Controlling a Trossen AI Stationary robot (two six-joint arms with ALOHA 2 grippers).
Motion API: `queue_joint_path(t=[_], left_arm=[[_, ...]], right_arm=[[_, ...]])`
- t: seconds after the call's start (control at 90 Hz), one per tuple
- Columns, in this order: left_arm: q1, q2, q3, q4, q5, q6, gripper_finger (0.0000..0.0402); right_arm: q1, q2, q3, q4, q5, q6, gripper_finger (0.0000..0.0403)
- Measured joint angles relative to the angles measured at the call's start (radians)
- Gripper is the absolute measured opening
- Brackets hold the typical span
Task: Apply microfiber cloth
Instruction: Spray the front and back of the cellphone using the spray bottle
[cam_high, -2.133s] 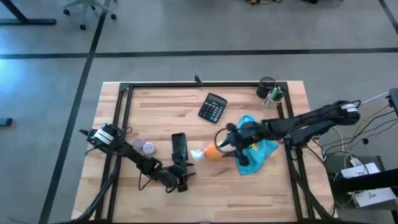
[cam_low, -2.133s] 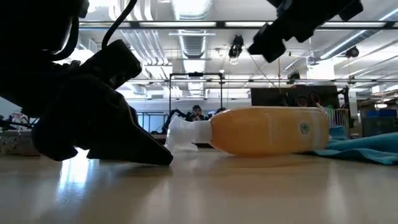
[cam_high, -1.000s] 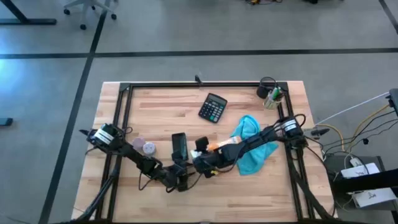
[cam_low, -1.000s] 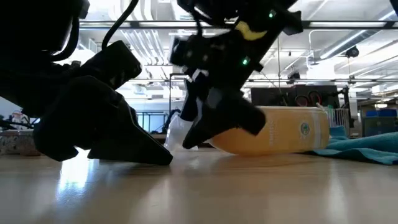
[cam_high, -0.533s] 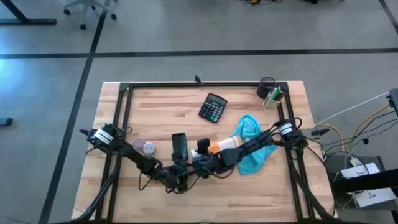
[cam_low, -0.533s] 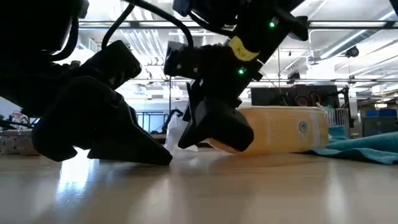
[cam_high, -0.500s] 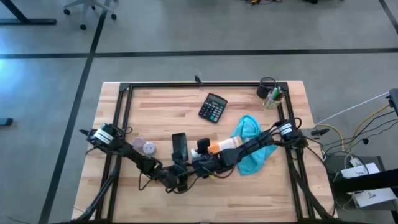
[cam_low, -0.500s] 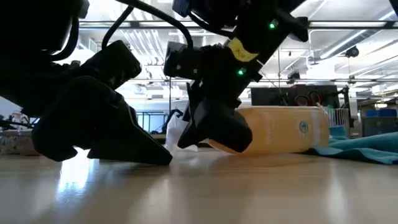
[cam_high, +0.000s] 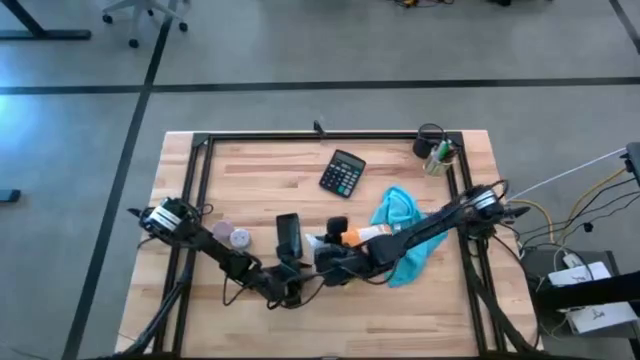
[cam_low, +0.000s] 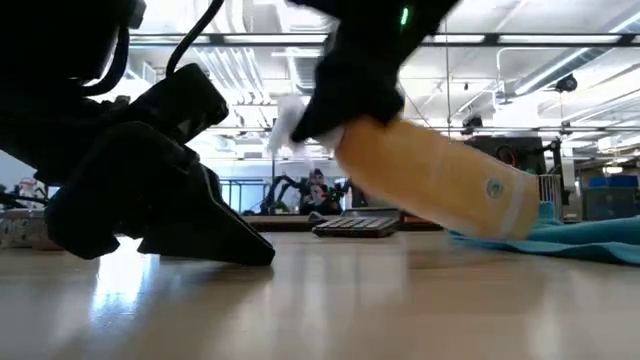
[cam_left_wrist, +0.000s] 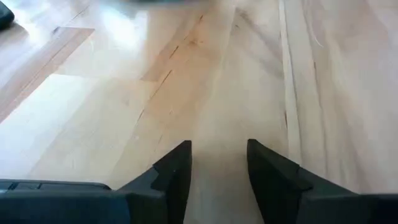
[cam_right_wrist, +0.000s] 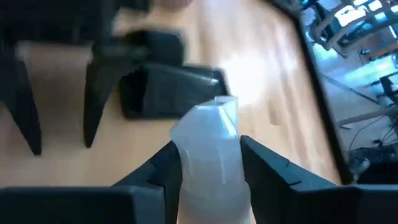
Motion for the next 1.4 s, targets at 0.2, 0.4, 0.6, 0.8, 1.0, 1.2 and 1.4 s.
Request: queue_joint_path(t=[0.2,0.4,0.6,0.8,1.0,1.2,1.4], left_arm=[[-0.002,-0.031,-0.003,-0.040,0.006,0.013,0.0119],[-0.004,-0.083,-0.004,-0.113,-0.001,0.036,0.0112],[-0.002,-0.091,-0.004,-0.124,-0.008,0.075,0.0114],[-0.002,-0.091,-0.003,-0.164,-0.015,0.092,0.0116],[-0.001,-0.129,-0.004,-0.195,-0.033,0.194,0.0109],[0.000,-0.172,-0.004,-0.205,-0.034,0.256,0.0110],[0.000,-0.173,-0.004,-0.206,-0.033,0.253,0.0118]], right_arm=[[0.039,-0.176,-0.012,-0.059,0.103,0.105,0.0096],[0.098,-0.270,-0.014,-0.053,0.202,0.220,0.0092],[0.124,-0.272,-0.044,-0.066,0.258,0.367,0.0086],[0.124,-0.231,-0.062,-0.056,0.257,0.549,0.0086],[0.121,-0.217,-0.046,-0.055,0.258,0.676,0.0086],[0.120,-0.225,-0.031,-0.134,0.236,0.842,0.0086],[0.100,-0.229,-0.029,-0.173,0.201,0.923,0.0087]])
